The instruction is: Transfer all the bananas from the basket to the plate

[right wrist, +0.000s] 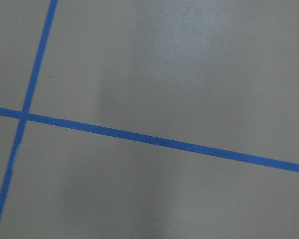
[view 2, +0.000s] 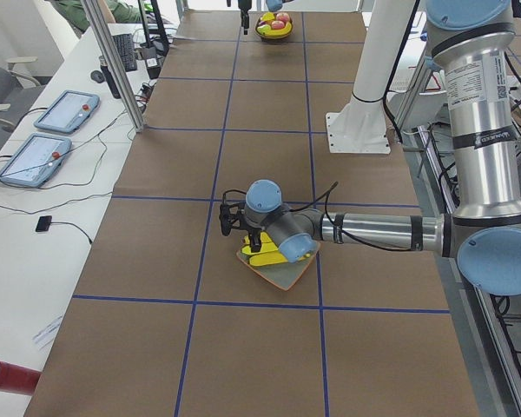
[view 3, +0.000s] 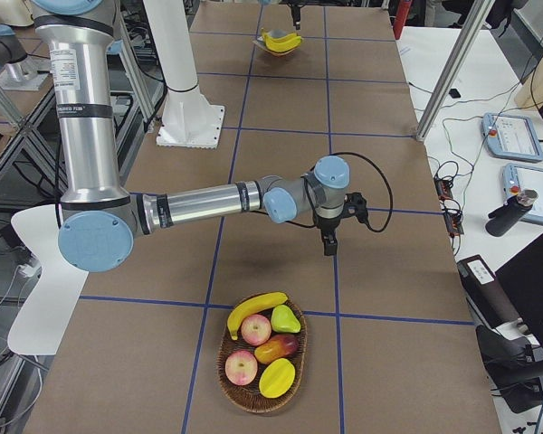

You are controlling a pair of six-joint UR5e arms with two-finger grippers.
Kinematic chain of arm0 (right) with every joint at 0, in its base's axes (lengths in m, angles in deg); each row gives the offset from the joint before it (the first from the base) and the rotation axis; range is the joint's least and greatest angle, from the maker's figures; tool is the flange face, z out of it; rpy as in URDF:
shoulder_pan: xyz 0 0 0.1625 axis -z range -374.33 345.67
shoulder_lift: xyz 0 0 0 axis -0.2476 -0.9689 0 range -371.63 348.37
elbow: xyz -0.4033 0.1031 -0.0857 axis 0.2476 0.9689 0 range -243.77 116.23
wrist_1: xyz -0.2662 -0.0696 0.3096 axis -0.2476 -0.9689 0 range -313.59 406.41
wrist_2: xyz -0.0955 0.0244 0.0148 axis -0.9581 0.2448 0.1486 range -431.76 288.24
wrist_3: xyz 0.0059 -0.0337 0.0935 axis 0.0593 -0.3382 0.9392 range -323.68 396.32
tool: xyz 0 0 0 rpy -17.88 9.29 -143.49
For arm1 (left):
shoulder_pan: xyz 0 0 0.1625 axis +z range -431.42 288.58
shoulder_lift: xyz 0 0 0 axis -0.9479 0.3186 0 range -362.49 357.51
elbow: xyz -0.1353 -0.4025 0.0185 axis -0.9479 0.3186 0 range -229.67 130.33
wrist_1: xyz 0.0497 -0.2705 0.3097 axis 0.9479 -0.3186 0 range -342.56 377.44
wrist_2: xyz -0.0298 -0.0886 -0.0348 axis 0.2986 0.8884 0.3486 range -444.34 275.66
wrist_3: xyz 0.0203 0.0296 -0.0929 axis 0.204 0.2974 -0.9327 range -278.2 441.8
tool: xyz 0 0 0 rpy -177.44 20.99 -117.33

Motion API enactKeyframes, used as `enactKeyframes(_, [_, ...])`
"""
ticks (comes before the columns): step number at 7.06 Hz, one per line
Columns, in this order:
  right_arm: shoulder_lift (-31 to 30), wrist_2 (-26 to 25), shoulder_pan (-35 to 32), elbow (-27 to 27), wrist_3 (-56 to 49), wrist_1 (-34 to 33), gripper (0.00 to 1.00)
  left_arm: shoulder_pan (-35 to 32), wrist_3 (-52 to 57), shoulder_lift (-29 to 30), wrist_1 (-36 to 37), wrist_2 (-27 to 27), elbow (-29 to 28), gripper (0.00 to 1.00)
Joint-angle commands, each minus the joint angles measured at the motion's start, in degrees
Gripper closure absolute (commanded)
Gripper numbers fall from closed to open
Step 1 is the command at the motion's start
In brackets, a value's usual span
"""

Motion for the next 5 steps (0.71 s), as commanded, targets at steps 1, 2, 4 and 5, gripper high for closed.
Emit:
enactKeyframes(1, [-2.27,0.11,-4.86,3.58,-8.78,0.01,0.00,-4.35,10.49,4.50,14.86,-0.54,3.03,0.00])
enactKeyframes(2, [-5.16,1.42,-5.39,2.72,-9.15,0.02,0.00,-4.37,10.79,5.65,15.15,-0.45,2.86,0.00])
enactKeyframes(4, [-9.65,8.35,-5.40,1.84,-10.11,0.28,0.00,-4.19,10.79,6.36,15.16,-0.45,2.42,0.00])
enactKeyframes(5, [-10.89,8.90,-5.31,2.09,-15.08,0.02,0.00,-4.10,10.88,6.54,15.16,-0.54,2.42,0.00])
